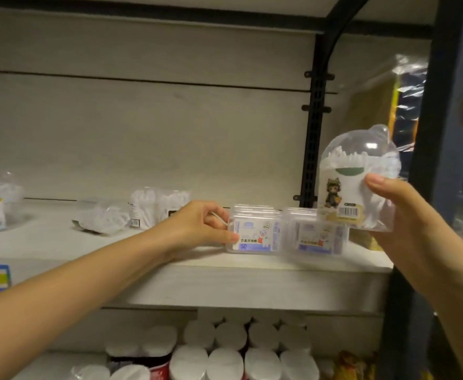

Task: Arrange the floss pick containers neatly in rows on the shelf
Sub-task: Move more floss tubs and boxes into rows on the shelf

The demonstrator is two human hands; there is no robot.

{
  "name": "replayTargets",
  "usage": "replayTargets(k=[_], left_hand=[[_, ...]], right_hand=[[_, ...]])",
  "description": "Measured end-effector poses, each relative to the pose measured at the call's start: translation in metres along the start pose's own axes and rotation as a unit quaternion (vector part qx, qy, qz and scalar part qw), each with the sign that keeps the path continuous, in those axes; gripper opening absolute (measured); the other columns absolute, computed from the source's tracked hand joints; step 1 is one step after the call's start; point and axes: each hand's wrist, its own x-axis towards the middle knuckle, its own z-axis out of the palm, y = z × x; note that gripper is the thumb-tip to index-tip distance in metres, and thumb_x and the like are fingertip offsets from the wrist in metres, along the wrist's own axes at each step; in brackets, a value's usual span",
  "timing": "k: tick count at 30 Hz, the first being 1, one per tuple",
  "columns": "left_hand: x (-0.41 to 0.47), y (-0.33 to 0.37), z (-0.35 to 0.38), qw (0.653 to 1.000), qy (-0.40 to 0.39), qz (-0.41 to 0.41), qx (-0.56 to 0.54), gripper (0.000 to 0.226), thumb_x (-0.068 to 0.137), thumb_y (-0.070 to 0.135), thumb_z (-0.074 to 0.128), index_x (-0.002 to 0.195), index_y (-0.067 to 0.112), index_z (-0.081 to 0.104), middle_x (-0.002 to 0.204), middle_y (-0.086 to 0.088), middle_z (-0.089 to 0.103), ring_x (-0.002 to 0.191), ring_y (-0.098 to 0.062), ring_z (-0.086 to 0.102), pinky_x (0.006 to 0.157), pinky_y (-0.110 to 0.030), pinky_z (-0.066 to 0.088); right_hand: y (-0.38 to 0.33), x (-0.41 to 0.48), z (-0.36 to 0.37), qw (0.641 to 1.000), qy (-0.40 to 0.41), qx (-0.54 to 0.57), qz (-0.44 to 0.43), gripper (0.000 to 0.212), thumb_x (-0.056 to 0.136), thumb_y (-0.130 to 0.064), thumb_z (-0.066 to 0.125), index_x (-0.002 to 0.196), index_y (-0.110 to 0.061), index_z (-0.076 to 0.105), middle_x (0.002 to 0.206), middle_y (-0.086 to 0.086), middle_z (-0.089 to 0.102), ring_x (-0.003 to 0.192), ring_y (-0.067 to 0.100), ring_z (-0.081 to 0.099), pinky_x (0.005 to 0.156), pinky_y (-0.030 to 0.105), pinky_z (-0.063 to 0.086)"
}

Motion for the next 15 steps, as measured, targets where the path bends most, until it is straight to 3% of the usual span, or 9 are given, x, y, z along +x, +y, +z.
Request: replayTargets(k=[2, 5, 7, 9, 11, 13, 15], left_hand=[[0.003, 0.0, 0.002, 1.0, 0.002, 0.0, 0.013, 0.021, 0.072, 0.015, 0.078, 0.087, 0.013, 0.064, 0.082, -0.009, 0.073, 0.074, -0.012, 0.065, 0.078, -0.025, 0.048], [0.004, 0.001, 0.004, 0.999, 0.009, -0.006, 0.047, 0.025, 0.071, 0.02, 0.079, 0.091, 0.012, 0.065, 0.087, -0.008, 0.073, 0.079, -0.016, 0.067, 0.085, -0.033, 0.049], [0.003, 0.003, 0.004, 0.996, 0.005, -0.016, 0.089, 0.033, 0.07, 0.025, 0.079, 0.097, 0.015, 0.065, 0.095, -0.004, 0.071, 0.088, -0.02, 0.067, 0.089, -0.035, 0.049], [-0.002, 0.007, 0.002, 0.988, 0.013, -0.032, 0.151, 0.049, 0.07, 0.032, 0.078, 0.111, 0.016, 0.059, 0.109, 0.003, 0.063, 0.096, -0.017, 0.063, 0.091, -0.033, 0.048], [-0.012, 0.016, -0.002, 0.982, 0.071, -0.005, 0.176, 0.051, 0.075, 0.031, 0.074, 0.119, 0.017, 0.053, 0.114, 0.003, 0.057, 0.098, -0.013, 0.057, 0.085, -0.022, 0.046], [-0.027, 0.032, -0.009, 0.994, 0.091, 0.027, 0.051, 0.039, 0.08, 0.032, 0.068, 0.113, 0.015, 0.057, 0.107, 0.001, 0.061, 0.094, -0.011, 0.057, 0.077, -0.015, 0.047], [-0.043, 0.049, -0.019, 0.99, 0.025, 0.022, -0.137, 0.042, 0.081, 0.045, 0.062, 0.108, 0.013, 0.062, 0.102, -0.003, 0.066, 0.094, -0.014, 0.063, 0.081, -0.018, 0.052]], right_hand=[[0.003, 0.001, -0.003, 1.0, -0.008, 0.004, -0.003, 0.059, 0.047, -0.063, 0.074, 0.101, -0.041, 0.066, 0.111, -0.007, 0.07, 0.104, 0.012, 0.065, 0.095, 0.038, 0.045], [0.007, 0.004, -0.003, 0.999, -0.036, 0.038, -0.004, 0.042, 0.063, -0.046, 0.065, 0.104, -0.037, 0.065, 0.109, -0.004, 0.071, 0.1, 0.013, 0.068, 0.079, 0.028, 0.056], [0.009, 0.007, 0.0, 0.998, -0.04, 0.048, 0.011, 0.044, 0.068, -0.042, 0.06, 0.111, -0.032, 0.062, 0.109, -0.001, 0.071, 0.099, 0.017, 0.068, 0.073, 0.023, 0.057], [0.014, 0.009, 0.003, 0.997, -0.052, 0.051, 0.027, 0.06, 0.064, -0.047, 0.067, 0.12, -0.026, 0.057, 0.112, 0.003, 0.07, 0.101, 0.021, 0.067, 0.077, 0.029, 0.057], [0.016, 0.012, 0.008, 0.995, -0.073, 0.054, 0.04, 0.079, 0.052, -0.053, 0.075, 0.122, -0.026, 0.054, 0.113, 0.005, 0.069, 0.102, 0.024, 0.067, 0.079, 0.033, 0.057], [0.016, 0.014, 0.017, 0.991, -0.094, 0.074, 0.055, 0.089, 0.039, -0.06, 0.079, 0.119, -0.028, 0.056, 0.111, 0.004, 0.07, 0.1, 0.024, 0.068, 0.074, 0.031, 0.058], [0.016, 0.016, 0.033, 0.985, -0.123, 0.098, 0.069, 0.091, 0.035, -0.06, 0.08, 0.117, -0.027, 0.057, 0.11, 0.005, 0.07, 0.098, 0.024, 0.068, 0.071, 0.029, 0.058]])
